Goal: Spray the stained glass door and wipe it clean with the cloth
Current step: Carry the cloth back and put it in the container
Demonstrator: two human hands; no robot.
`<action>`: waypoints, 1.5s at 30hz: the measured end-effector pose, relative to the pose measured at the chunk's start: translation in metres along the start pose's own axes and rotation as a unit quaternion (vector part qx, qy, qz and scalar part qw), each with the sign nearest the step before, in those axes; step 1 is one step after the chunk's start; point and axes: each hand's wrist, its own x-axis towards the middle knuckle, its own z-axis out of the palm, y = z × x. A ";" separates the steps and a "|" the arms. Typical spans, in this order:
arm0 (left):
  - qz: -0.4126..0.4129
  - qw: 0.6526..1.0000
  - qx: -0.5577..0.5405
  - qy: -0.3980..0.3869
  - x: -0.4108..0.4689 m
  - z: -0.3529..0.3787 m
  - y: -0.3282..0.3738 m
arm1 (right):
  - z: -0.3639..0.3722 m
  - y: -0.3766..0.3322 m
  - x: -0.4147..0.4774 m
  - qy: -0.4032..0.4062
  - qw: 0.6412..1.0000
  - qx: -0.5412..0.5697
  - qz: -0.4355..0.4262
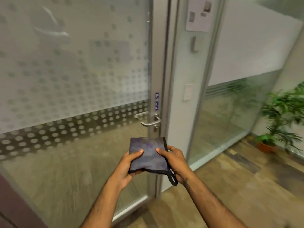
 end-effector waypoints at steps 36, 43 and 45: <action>-0.155 0.859 0.166 -0.460 0.014 0.607 -0.293 | -0.536 -0.020 -0.276 0.605 0.780 0.122 -0.104; -0.184 0.806 0.178 -0.534 -0.048 0.687 -0.351 | -0.578 -0.014 -0.365 0.688 0.712 0.096 -0.099; -0.188 0.797 0.183 -0.545 -0.068 0.708 -0.369 | -0.591 -0.012 -0.392 0.711 0.690 0.095 -0.096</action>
